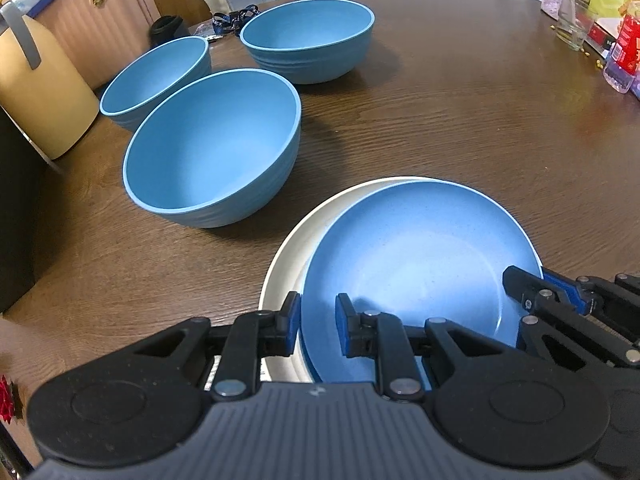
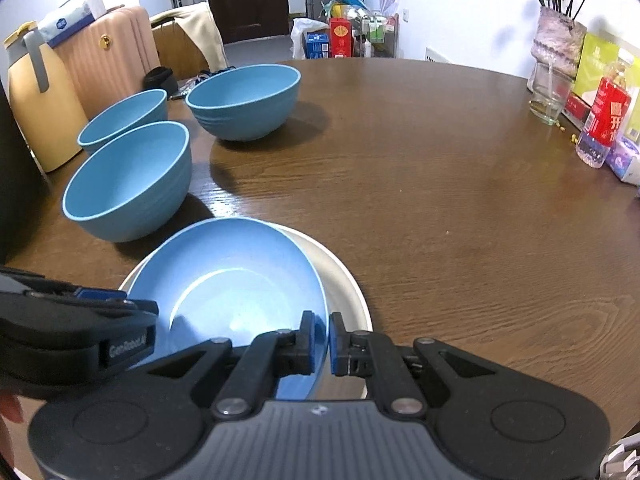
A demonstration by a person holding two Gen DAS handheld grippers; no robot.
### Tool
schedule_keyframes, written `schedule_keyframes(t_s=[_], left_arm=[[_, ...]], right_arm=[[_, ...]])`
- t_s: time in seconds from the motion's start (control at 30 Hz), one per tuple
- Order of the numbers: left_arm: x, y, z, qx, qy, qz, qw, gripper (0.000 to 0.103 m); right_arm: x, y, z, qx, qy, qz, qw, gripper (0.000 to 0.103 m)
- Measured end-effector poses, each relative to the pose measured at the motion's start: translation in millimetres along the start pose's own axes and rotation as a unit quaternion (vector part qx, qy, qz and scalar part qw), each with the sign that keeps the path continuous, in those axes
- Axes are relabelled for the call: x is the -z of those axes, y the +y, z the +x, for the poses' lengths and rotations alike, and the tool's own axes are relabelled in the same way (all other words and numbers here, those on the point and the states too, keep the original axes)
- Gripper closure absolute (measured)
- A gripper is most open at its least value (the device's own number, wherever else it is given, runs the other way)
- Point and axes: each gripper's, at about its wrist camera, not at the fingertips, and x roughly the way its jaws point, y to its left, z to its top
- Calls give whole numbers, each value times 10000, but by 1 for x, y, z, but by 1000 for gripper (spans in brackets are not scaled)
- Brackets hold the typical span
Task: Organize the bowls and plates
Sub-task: 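Lower the held blue plate onto the stacked plates with both grippers, then open both grippers to release the blue plate on the stack, then close the left gripper on the stack rim while the right gripper also grips it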
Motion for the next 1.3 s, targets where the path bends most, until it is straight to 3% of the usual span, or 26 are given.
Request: schedule_keyframes(t_s=[0.27,0.4,0.47,0.63,0.83,0.9,0.97,1.17,1.27,1.3], left_arm=[[1,-1,-2,34,-13,4,10000,77],[-1,3,-7,14,-87,-37,10000,60],[-1,6,-11,25,-140,-66,9999,56],[-2,15,-20,2,-269,-187,9995,40],[-2,28,-30,-56,-412,-348,9985,21],[-1,33,-34,-62,-443,-402,9982,15],[0,38,-36,-67,-458,-480,9978,6],[-2,44,-35,-145,-475,-533,9973,3],[-3,40,-29,-38,-411,-483,9980,12],[-3,37,-27,6,-378,-462,9982,21]], right_arm=[[3,-5,1,-103,58,159,9998,94],[4,-10,1,-172,97,358,9992,88],[4,-13,-1,-219,92,434,9988,86],[3,-20,-7,-297,85,632,9975,67],[0,-20,-15,-359,78,724,9967,37],[-1,-20,-19,-344,69,736,9967,22],[-2,-19,-22,-355,58,745,9966,16],[-4,-22,-25,-306,59,943,9951,17],[-5,-26,-22,-314,102,1085,9936,30],[-5,-26,-20,-312,125,1118,9932,39]])
